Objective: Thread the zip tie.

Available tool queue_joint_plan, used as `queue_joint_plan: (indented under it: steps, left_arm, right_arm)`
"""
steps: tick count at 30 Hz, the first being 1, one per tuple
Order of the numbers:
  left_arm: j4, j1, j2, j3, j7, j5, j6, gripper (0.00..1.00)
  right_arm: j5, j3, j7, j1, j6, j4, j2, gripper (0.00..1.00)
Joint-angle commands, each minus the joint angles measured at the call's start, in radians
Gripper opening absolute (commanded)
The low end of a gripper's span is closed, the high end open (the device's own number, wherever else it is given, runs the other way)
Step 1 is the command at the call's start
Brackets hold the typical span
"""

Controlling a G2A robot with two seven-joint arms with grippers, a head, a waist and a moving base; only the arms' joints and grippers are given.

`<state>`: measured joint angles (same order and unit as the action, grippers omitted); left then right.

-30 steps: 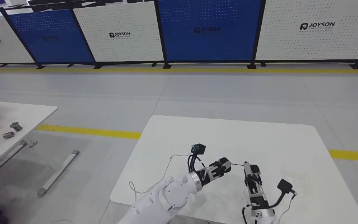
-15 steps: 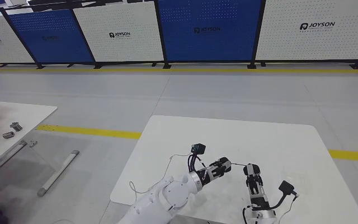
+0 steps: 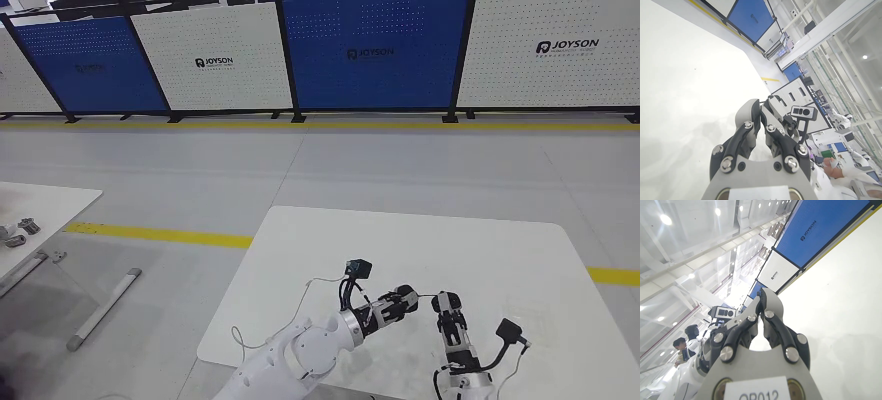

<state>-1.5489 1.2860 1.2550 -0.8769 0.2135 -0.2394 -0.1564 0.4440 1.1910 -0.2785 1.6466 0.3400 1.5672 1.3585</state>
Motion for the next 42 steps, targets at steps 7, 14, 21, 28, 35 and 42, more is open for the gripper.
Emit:
queue_joint_plan:
  steps: [7,14,21,28,35,42]
  left_arm:
    - [0.003,0.002,-0.001,-0.005,0.006,-0.003,0.006,0.08]
    - [-0.001,0.005,-0.002,-0.013,-0.005,-0.004,0.004,0.45]
    - [-0.011,0.015,-0.006,-0.028,-0.012,-0.004,-0.004,0.27]
    - [-0.018,0.021,-0.008,-0.034,-0.011,-0.007,-0.01,0.15]
    - [-0.016,0.018,-0.007,-0.032,-0.008,-0.004,-0.01,0.0]
    - [-0.011,0.013,-0.006,-0.032,0.012,0.019,-0.02,0.0]
  right_arm:
    - [-0.01,0.001,0.013,-0.004,0.0,-0.006,-0.006,0.0]
    - [0.034,-0.001,-0.037,-0.004,-0.002,-0.024,-0.005,0.0]
    - [0.042,-0.005,-0.053,-0.009,-0.008,-0.034,-0.001,0.0]
    - [0.035,-0.002,-0.059,-0.01,-0.01,-0.033,0.002,0.0]
    - [0.033,0.0,-0.055,-0.012,-0.01,-0.032,0.005,0.0]
    - [0.044,0.001,-0.051,-0.012,-0.01,-0.031,0.007,0.0]
